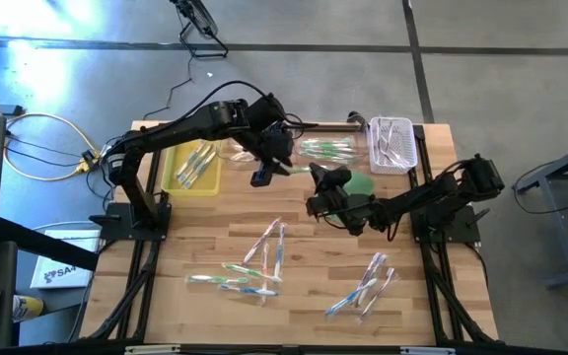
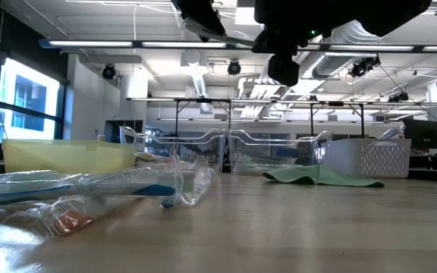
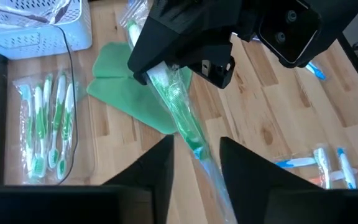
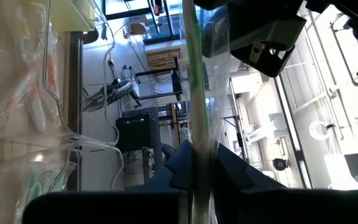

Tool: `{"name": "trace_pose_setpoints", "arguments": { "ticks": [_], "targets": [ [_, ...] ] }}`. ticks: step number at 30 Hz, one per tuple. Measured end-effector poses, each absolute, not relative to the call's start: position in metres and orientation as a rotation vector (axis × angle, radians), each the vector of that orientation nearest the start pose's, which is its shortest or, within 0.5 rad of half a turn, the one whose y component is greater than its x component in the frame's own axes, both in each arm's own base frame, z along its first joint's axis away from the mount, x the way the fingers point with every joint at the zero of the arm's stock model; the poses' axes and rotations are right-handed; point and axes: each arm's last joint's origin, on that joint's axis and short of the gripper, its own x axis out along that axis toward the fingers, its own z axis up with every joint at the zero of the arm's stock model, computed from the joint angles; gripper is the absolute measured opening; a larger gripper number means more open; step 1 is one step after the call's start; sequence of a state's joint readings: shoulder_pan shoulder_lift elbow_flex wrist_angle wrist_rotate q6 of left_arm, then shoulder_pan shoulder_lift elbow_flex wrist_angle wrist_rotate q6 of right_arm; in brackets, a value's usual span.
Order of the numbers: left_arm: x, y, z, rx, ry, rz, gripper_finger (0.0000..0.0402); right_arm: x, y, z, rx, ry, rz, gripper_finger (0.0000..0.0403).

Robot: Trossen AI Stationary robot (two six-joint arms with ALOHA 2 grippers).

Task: Pick & Place Toothbrushes
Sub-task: Put the green toothbrush into the right transparent bin

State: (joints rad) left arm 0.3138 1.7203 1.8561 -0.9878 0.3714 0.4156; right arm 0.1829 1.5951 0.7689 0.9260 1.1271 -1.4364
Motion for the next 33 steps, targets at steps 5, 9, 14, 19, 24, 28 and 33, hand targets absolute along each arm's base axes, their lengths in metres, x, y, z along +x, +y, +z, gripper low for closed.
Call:
{"name": "trace_pose_setpoints", "arguments": {
  "ticks": [5,9,14,19,24,28,33],
  "targets": [
    [0.343,0.100,0.387,0.119,0.757,-0.218,0.0157,0.316,0.032,0.236,-1.257,0.601,-0.823,0.0021],
    [0.344,0.101,0.388,0.120,0.743,-0.213,0.0169,0.316,0.032,0.236,-1.255,0.601,-0.824,0.0021],
    [0.346,0.101,0.390,0.129,0.717,-0.207,0.0171,0.315,0.032,0.236,-1.249,0.615,-0.839,0.0021],
    [0.346,0.101,0.390,0.129,0.717,-0.207,0.0171,0.315,0.031,0.236,-1.242,0.612,-0.847,0.0021],
    [0.348,0.102,0.392,0.182,0.685,-0.218,0.0171,0.315,0.031,0.238,-1.229,0.598,-0.858,0.0021],
    [0.354,0.098,0.401,0.320,0.567,-0.255,0.0171,0.314,0.031,0.238,-1.222,0.614,-0.875,0.0021],
    [0.330,0.095,0.431,0.424,0.468,-0.220,0.0171,0.314,0.030,0.238,-1.214,0.642,-0.902,0.0021]
  ]
}}
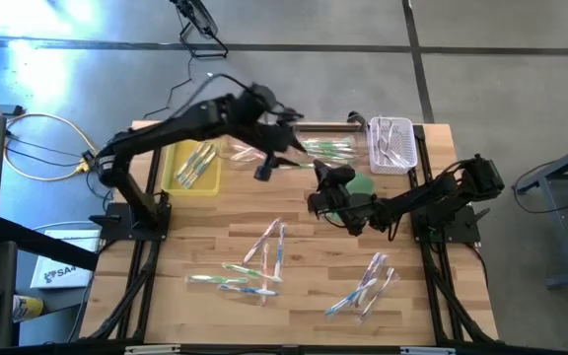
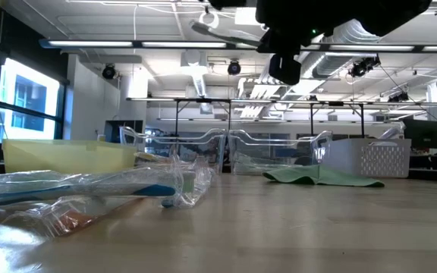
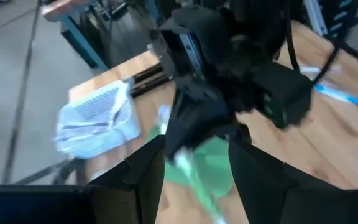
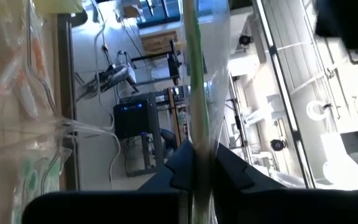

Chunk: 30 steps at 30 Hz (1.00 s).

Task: Pick & Place Toothbrushes
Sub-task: Put the green toothbrush into the right transparent bin

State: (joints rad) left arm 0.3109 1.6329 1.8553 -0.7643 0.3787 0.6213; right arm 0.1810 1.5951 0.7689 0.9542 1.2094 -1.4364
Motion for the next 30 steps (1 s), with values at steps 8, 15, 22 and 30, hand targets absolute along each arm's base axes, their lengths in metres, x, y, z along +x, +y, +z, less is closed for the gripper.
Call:
{"name": "trace_pose_setpoints", "arguments": {
  "ticks": [8,15,22,30],
  "targets": [
    [0.283,0.081,0.432,0.510,0.361,-0.155,0.0171,0.315,0.021,0.236,-1.153,0.630,-0.929,0.0021],
    [0.240,0.069,0.382,0.504,0.306,-0.060,0.0171,0.315,0.000,0.237,-1.134,0.649,-0.960,0.0021],
    [0.189,0.053,0.361,0.548,0.142,0.006,0.0171,0.315,-0.022,0.229,-0.953,0.582,-0.825,0.0021],
    [0.141,0.038,0.354,0.544,0.070,0.043,0.0171,0.323,-0.061,0.242,-0.579,0.660,-0.649,0.0021]
  ]
}}
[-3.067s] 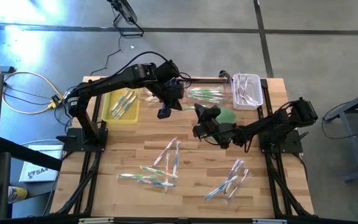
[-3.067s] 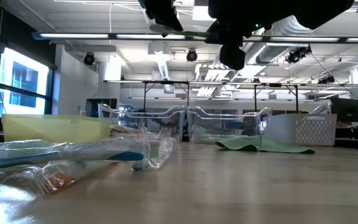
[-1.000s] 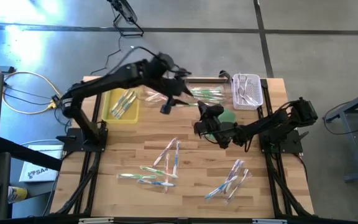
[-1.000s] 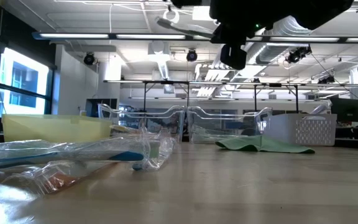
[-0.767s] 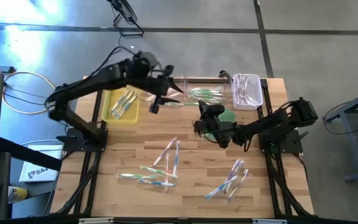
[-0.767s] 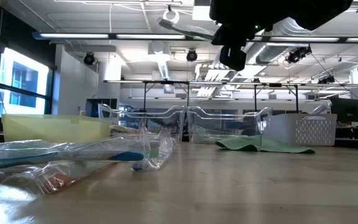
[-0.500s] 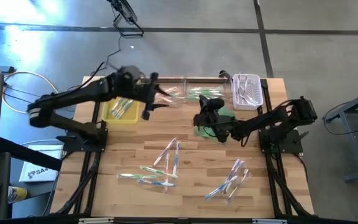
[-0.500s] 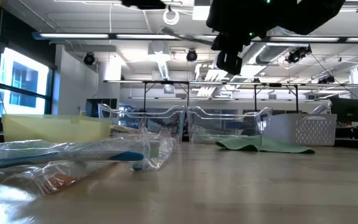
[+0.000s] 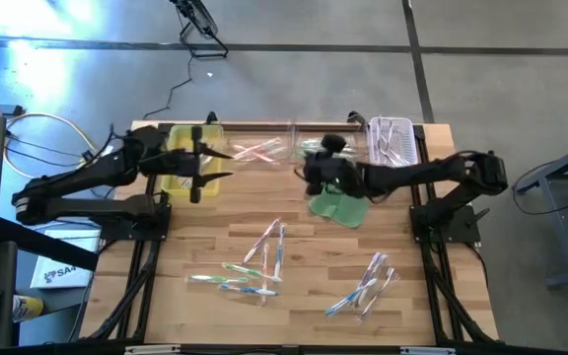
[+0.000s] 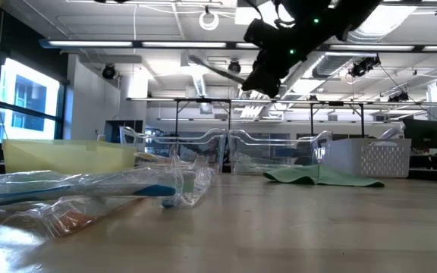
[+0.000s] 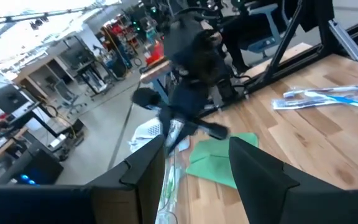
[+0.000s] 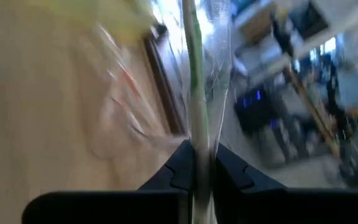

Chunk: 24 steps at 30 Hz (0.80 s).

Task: Pick & Place Toothbrushes
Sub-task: Put the green toothbrush into the right transparent bin

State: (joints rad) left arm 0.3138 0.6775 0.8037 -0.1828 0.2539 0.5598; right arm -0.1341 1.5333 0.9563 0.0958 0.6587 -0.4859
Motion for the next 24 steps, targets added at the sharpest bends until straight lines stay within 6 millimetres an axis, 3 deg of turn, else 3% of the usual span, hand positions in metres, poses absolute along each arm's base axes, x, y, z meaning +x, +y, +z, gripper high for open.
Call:
{"name": "trace_pose_setpoints", "arguments": {
  "ticks": [6,14,24],
  "targets": [
    [0.120,0.031,0.340,0.540,0.034,0.054,0.0171,0.317,-0.098,0.261,-0.354,0.772,-0.572,0.0021],
    [0.113,0.029,0.312,0.490,0.061,0.047,0.0171,0.279,-0.153,0.248,-0.080,0.979,-0.583,0.0021],
    [0.114,0.029,0.304,0.472,0.082,0.043,0.0171,0.249,-0.195,0.242,0.133,0.976,-0.565,0.0021]
  ]
}}
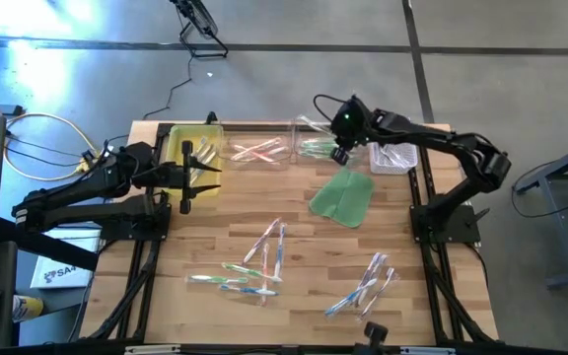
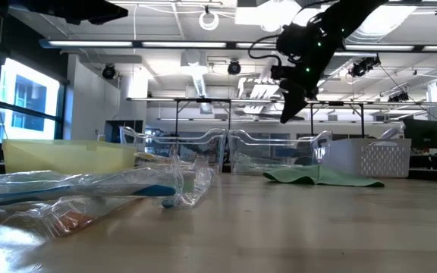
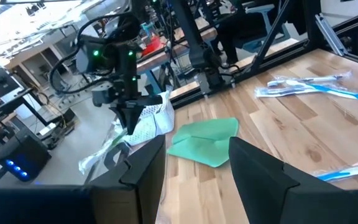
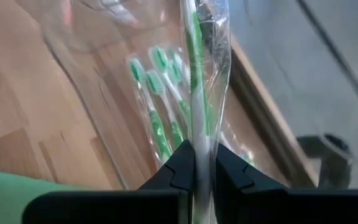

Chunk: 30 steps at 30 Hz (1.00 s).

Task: Pick & Place Toothbrushes
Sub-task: Put the green toothbrush into the right transparent bin

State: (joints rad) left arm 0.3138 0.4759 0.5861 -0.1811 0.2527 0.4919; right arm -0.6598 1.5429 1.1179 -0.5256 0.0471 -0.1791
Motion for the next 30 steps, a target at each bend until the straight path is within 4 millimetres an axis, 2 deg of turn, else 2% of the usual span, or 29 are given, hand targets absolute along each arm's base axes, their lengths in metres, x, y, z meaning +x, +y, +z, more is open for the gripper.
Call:
{"name": "trace_pose_setpoints", "arguments": {
  "ticks": [8,19,21,25,28,30],
  "targets": [
    [0.114,0.029,0.304,0.471,0.082,0.043,0.0171,0.241,-0.206,0.221,0.221,1.095,-0.543,0.0021],
    [0.114,0.029,0.304,0.444,0.082,0.043,0.0171,0.250,-0.217,0.183,0.226,1.217,-0.547,0.0021],
    [0.114,0.029,0.304,0.443,0.082,0.043,0.0171,0.251,-0.218,0.181,0.211,1.224,-0.570,0.0038],
    [0.114,0.029,0.304,0.443,0.082,0.043,0.0171,0.254,-0.218,0.182,0.156,1.228,-0.632,0.0108],
    [0.114,0.029,0.304,0.443,0.083,0.043,0.0171,0.255,-0.215,0.184,0.147,1.221,-0.603,0.0153],
    [0.114,0.029,0.304,0.445,0.084,0.043,0.0171,0.256,-0.214,0.187,0.152,1.206,-0.583,0.0169]
  ]
}}
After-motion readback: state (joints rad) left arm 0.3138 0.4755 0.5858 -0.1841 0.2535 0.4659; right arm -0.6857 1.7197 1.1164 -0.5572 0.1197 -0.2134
